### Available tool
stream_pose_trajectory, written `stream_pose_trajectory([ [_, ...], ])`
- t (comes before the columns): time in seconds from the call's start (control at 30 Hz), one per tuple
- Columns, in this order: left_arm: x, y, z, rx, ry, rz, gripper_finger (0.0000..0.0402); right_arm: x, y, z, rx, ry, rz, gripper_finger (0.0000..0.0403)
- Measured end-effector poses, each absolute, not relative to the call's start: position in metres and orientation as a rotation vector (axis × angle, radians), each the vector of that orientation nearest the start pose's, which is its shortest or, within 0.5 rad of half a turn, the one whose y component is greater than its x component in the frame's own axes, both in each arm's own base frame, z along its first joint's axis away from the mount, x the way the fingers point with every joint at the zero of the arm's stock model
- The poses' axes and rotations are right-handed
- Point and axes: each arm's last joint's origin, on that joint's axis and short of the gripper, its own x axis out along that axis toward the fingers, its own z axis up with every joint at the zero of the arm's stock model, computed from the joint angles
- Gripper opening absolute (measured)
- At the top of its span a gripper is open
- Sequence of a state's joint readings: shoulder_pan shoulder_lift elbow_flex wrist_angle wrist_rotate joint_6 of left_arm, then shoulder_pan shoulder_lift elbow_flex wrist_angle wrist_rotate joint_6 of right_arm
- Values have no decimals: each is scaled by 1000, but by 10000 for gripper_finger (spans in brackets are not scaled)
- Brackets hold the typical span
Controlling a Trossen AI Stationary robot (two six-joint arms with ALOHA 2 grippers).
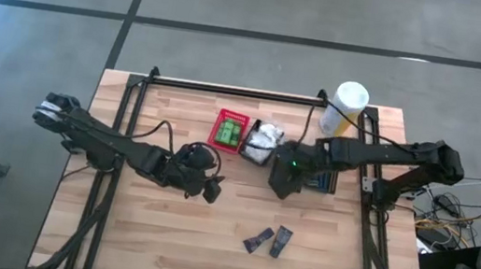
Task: Pick & Place Travel size toiletries
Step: Put the shave cream into the middle black bin
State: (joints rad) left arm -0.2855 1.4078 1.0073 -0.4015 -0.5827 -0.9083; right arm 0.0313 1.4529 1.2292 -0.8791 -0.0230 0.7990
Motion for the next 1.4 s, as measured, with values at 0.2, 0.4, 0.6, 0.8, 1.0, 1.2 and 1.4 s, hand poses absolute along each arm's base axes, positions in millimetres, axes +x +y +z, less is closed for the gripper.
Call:
stream_pose_trajectory([
  [0.2,284,-67,258,-492,575,515,245,265,40,265,932,1106,-525,317],
  [0.4,288,-71,259,-552,576,434,245,249,70,245,965,1187,-562,304],
  [0.6,291,-72,257,-601,569,425,245,237,93,231,915,1206,-594,292],
  [0.8,292,-73,258,-667,563,428,245,231,104,228,860,1191,-590,283],
  [1.0,292,-73,258,-793,534,461,245,225,114,227,791,1218,-525,273],
  [1.2,292,-75,258,-888,512,482,245,219,124,227,730,1241,-465,261],
  [1.4,290,-81,258,-932,510,478,245,219,122,225,690,1190,-503,248],
])
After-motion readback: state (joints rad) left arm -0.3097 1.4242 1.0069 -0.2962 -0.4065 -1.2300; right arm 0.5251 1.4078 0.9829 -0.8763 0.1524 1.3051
